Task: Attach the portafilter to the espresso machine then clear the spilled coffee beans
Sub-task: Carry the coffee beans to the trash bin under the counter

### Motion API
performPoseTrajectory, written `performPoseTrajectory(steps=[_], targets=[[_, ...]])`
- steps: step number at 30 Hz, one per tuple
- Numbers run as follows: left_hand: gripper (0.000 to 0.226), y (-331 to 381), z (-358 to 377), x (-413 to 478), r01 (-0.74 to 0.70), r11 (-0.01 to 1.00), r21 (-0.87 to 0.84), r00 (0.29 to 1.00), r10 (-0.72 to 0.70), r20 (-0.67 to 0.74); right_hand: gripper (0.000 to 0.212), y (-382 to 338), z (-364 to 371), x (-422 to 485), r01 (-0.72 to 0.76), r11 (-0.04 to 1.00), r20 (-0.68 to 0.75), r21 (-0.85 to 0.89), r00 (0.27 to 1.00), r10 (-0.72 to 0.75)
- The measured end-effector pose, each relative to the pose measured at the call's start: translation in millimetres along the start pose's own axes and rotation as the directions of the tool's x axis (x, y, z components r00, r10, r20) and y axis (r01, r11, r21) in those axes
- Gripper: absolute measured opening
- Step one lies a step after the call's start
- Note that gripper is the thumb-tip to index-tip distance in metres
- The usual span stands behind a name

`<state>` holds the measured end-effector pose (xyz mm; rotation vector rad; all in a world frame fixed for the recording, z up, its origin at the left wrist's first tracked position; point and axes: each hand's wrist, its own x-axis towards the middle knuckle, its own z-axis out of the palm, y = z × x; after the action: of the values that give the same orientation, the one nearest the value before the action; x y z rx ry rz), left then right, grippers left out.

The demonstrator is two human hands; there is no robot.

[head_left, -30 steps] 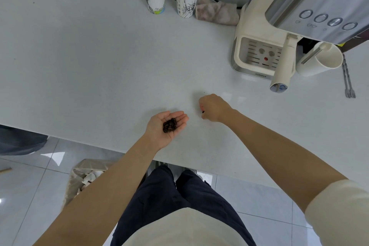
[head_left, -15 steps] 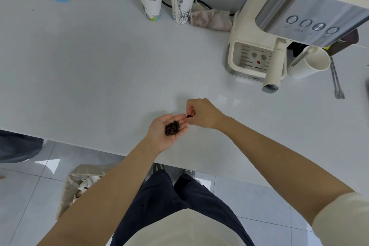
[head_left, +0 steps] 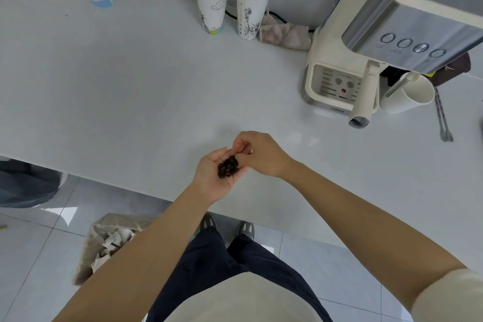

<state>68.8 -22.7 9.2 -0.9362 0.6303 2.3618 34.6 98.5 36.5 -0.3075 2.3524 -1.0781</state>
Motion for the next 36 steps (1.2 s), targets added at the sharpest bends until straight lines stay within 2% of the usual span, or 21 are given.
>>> performPoseTrajectory(steps=[3, 6, 9, 12, 16, 21, 29, 32, 36], targets=[[0.056, 4.4, 1.0, -11.8, -0.082, 0.996, -0.027, 0.994, 0.083, 0.068, 0.015, -13.5, 6.3, -5.1, 0.026, 0.992, -0.139, 0.121, 0.99, -0.009], [0.044, 10.8, 0.7, -21.9, -0.19, 0.98, -0.062, 0.979, 0.193, 0.064, 0.017, -30.1, 19.2, -8.6, 0.051, 0.949, -0.254, 0.311, 0.967, 0.031], [0.037, 19.1, 1.5, -33.9, -0.293, 0.95, -0.104, 0.954, 0.298, 0.04, 0.021, -49.0, 32.4, -8.0, 0.09, 0.852, -0.308, 0.516, 0.947, 0.086], [0.038, 29.5, -3.3, -47.6, -0.385, 0.913, -0.136, 0.922, 0.387, -0.012, 0.023, -69.3, 48.2, -4.0, 0.123, 0.739, -0.295, 0.663, 0.949, 0.107], [0.039, 41.3, -16.3, -70.8, -0.497, 0.845, -0.2, 0.868, 0.486, -0.104, 0.028, -97.2, 74.5, 3.5, 0.104, 0.617, -0.21, 0.78, 0.973, 0.101], [0.037, 51.5, -36.2, -101.4, -0.66, 0.704, -0.262, 0.751, 0.611, -0.249, 0.028, -133.9, 109.4, 8.9, 0.018, 0.545, -0.065, 0.838, 0.996, 0.067], [0.031, 51.6, -69.8, -148.0, -0.821, 0.452, -0.35, 0.571, 0.662, -0.485, 0.03, -171.5, 162.3, -0.4, -0.137, 0.523, 0.21, 0.841, 0.974, -0.083], [0.029, 42.7, -84.2, -155.1, -0.841, 0.375, -0.389, 0.539, 0.629, -0.56, 0.031, -171.0, 180.6, -5.6, -0.215, 0.543, 0.313, 0.812, 0.945, -0.094], [0.026, 21.9, -105.7, -150.8, -0.867, 0.298, -0.4, 0.498, 0.549, -0.671, 0.035, -150.3, 206.1, -12.6, -0.342, 0.578, 0.443, 0.741, 0.896, -0.038]])
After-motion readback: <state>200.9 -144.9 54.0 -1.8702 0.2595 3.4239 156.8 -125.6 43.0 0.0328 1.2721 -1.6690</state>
